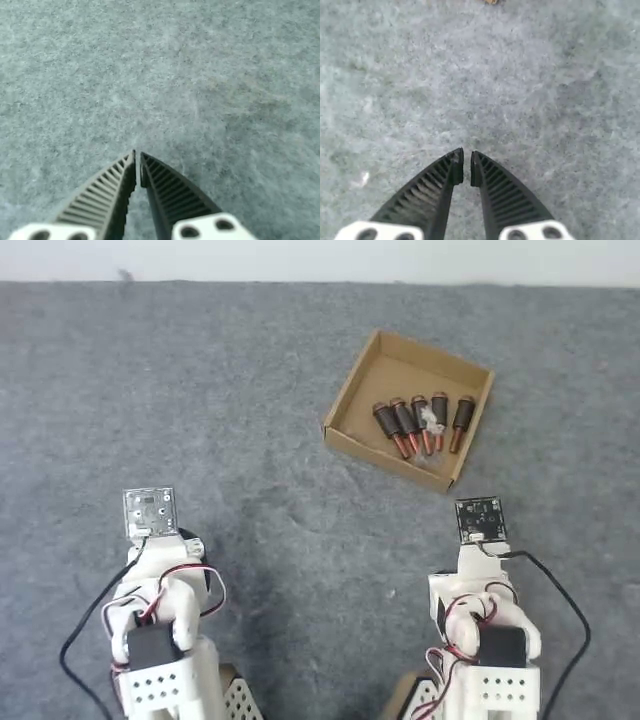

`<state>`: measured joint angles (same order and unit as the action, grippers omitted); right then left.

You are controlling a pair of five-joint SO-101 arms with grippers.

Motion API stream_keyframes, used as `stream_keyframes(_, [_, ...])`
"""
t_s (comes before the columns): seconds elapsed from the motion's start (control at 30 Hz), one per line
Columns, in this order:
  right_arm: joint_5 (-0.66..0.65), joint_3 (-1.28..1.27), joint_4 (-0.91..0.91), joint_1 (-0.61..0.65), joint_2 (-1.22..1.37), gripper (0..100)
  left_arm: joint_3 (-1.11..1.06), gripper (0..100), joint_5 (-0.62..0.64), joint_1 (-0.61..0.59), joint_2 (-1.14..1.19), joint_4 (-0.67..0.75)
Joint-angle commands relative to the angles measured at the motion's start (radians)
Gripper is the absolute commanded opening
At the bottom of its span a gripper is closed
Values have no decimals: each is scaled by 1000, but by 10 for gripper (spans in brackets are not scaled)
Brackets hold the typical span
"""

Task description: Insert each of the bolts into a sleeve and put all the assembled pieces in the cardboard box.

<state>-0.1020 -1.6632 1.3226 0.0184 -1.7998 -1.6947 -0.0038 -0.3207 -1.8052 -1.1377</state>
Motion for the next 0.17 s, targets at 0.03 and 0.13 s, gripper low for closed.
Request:
stream_keyframes(0.03, [9, -17, -13, -10, -16, 9, 10, 11, 0, -5, -18, -6])
stream_keyframes(0.13, [9, -17, -13, -12, -16, 9, 10, 11, 0, -5, -18, -6])
